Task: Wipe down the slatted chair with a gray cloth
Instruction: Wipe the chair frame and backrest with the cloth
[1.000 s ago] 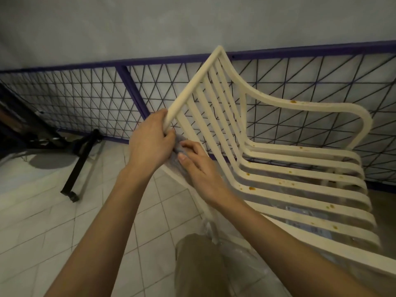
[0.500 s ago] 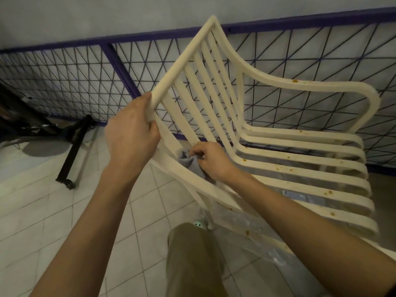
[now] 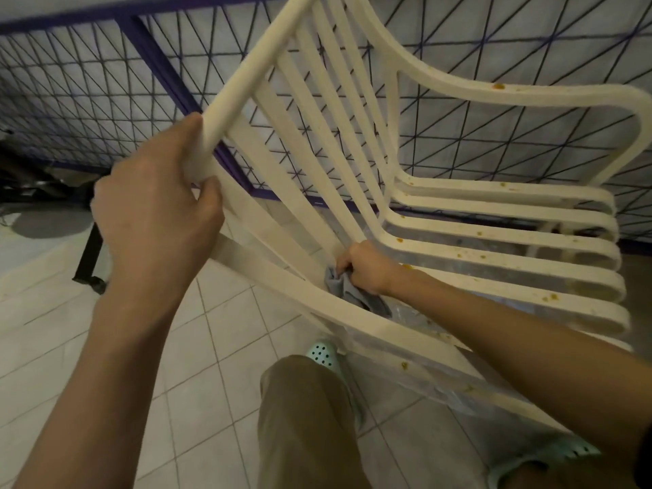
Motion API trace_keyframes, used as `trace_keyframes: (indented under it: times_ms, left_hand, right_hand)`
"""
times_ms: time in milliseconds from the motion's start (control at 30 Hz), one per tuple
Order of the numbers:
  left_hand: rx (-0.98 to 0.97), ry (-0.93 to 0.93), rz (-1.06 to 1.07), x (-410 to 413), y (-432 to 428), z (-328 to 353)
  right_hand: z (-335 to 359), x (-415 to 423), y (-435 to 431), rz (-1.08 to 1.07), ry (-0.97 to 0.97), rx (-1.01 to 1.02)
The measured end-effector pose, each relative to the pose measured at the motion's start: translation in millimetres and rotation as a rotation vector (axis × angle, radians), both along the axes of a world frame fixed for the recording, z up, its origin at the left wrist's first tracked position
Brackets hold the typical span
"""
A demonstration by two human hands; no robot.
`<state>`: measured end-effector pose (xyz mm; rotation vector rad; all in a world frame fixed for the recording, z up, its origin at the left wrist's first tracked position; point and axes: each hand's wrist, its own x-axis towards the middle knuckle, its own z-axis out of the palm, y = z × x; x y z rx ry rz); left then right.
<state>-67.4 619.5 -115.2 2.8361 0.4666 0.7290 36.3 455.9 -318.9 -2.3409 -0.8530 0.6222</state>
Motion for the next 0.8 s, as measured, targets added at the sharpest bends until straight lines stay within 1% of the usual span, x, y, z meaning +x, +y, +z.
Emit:
trace_keyframes:
  times_ms: [67,167,267,300,367,500,600,667,700,733,800]
  left_hand:
    - [-0.108,0.006,-0.046,2.1,6.5,-3.5]
    - [-0.182,-0.019,-0.182,9.3,19.8,-6.4]
    - [-0.151,-0.029,-0.202,14.1,27.8,-9.4]
    - [-0.127,-0.021,-0.203,14.7,29.9,-12.5]
    - [-0.108,-0.024,-0.175,15.8,36.6,-20.0]
    - [-0.068,0.023,-0.119,16.8,54.3,-33.4]
    - [-0.114,-0.041,-0.168,19.4,53.3,-30.2]
    - [-0.088,-0.081,-0.234,16.9,55.8,-36.3]
    - [-0.123,-0.1,-0.249,12.9,63.7,-45.9]
    - [-0.221,-0.119,-0.229,6.2,75.9,-59.9]
    - [-0.34,-0.154,-0.15,-29.7,90.4,-92.2]
  right_hand:
    - [12.8,1.4,1.1,-0.01,-0.012,0.077]
    - [47.3,-1.0,4.9,-0.1,0.03,0.347]
    - [88.4,-6.5,15.3,-0.148,0.043,0.625]
    - [99.4,-7.5,18.9,-0.149,0.036,0.692]
    - [113.8,-10.9,24.3,-0.141,0.013,0.761]
    - [102.9,-21.6,26.5,-0.125,-0.016,0.754]
    - [76.8,-21.0,19.2,-0.186,0.01,0.608]
    - [65.6,-19.1,9.8,-0.184,0.035,0.49]
    - [62.6,-19.7,3.6,-0.18,0.055,0.473]
    - [60.3,-19.8,-2.6,-0.191,0.078,0.487]
    - [61.9,-20.6,-17.2,-0.266,0.115,0.553]
